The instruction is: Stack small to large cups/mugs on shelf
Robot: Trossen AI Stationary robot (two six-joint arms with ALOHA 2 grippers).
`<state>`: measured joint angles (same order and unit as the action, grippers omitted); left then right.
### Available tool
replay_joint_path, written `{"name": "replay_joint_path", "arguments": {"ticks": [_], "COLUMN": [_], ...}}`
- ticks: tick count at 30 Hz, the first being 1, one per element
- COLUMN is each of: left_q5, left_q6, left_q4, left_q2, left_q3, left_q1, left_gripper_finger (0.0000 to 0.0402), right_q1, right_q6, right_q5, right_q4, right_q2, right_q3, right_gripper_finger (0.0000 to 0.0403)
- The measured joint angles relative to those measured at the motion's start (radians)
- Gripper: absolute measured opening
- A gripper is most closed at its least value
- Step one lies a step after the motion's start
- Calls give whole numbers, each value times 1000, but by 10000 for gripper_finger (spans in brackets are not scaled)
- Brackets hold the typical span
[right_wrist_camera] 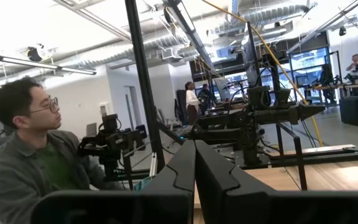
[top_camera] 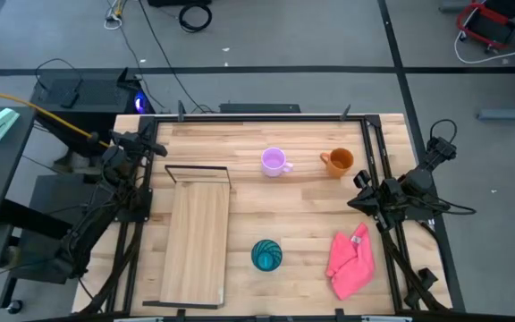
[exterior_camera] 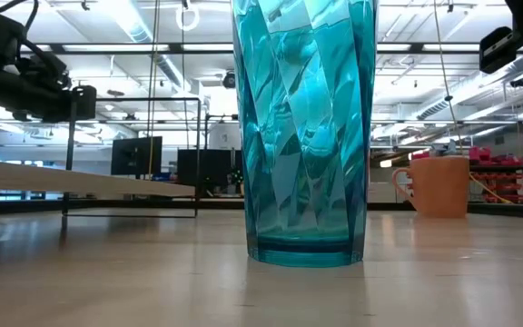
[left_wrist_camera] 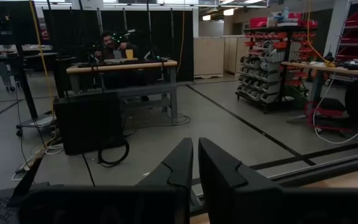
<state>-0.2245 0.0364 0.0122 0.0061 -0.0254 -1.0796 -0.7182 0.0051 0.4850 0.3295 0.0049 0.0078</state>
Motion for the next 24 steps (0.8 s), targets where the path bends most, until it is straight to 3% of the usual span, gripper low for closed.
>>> {"name": "replay_joint_path", "arguments": {"ticks": [24], "left_q5": [0], "left_q6": [0], "left_q4": [0], "left_q2": [0], "left_q3": [0], "left_q1": [0], "left_gripper_finger": [28], "right_q1": [0], "right_q6": [0], "right_q5": [0], "right_q4": [0], "right_q2": [0], "right_q3": [0], "right_gripper_finger": [14]}}
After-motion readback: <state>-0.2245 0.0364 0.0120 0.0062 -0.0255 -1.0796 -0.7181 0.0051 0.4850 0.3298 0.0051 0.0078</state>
